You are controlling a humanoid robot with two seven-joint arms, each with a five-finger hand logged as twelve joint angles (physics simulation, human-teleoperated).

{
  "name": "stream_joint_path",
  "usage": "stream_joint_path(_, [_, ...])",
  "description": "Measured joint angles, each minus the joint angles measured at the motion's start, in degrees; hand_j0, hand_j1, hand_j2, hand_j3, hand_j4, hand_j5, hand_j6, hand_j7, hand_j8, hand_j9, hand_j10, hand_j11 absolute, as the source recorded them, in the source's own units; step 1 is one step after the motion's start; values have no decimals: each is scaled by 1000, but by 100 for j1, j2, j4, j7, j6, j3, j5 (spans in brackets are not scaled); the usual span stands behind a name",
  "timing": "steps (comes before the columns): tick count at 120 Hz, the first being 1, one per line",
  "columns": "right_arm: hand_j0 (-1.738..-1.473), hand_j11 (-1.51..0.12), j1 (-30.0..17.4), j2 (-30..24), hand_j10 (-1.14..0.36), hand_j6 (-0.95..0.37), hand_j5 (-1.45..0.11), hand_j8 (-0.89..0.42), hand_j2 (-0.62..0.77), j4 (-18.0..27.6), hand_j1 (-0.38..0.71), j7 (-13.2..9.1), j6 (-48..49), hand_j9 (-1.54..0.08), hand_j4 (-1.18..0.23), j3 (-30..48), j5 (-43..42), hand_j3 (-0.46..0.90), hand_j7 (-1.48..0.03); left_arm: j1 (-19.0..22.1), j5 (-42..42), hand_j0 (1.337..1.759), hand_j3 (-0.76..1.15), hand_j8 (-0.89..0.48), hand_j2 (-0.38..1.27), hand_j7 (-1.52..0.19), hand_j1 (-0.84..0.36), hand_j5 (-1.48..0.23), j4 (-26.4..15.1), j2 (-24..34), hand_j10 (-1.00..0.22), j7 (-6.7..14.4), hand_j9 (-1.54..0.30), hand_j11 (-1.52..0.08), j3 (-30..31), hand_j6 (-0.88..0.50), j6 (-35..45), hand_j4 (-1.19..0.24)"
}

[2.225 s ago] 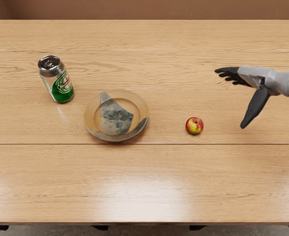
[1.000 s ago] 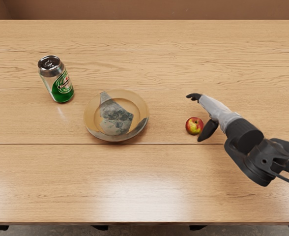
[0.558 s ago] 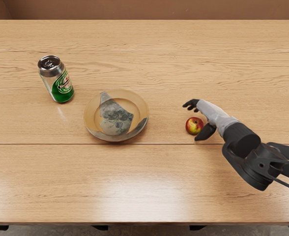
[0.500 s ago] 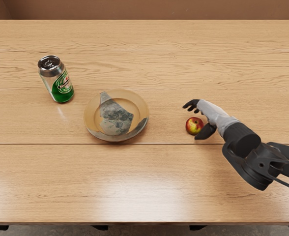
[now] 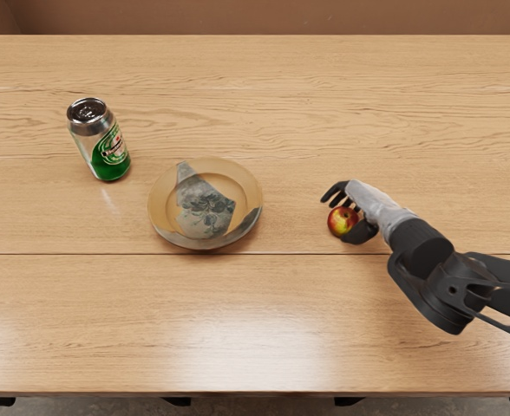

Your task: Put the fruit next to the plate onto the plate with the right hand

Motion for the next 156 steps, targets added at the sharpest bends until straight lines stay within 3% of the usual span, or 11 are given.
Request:
stream_joint_path(31, [-1656, -702, 5, 16, -539, -490, -701, -397, -4, 15, 260, -6, 25, -703, -540, -3, 5, 0, -700, 0, 0, 1658, 0, -245, 49, -318, 55, -318, -1, 0, -245, 0, -318, -318, 2, -245, 0, -245])
stream_joint_path(55, [-1651, -815, 0, 65, -497, -466, -791, -356, 73, 15, 294, -9, 37, -807, -624, -1, -8, 0, -799, 0, 0, 1658, 0, -245, 49, -318, 55, -318, 1, 0, -245, 0, -318, -318, 0, -245, 0, -245])
stream_joint_path(102, [-1650, -960, 152, 48, -581, -606, -953, -444, 254, 16, 219, -5, 163, -956, -710, 101, 509, 0, -935, 0, 0, 1658, 0, -245, 49, -318, 55, -318, 1, 0, -245, 0, -318, -318, 1, -245, 0, -245])
stream_joint_path(156, [-1654, -960, 272, 100, -546, -585, -979, -420, 249, 24, 228, -2, 2207, -966, -701, 1660, 2021, 1, -940, 0, 0, 1658, 0, -245, 49, -318, 55, -318, 0, 0, -245, 0, -318, -318, 0, -245, 0, -245])
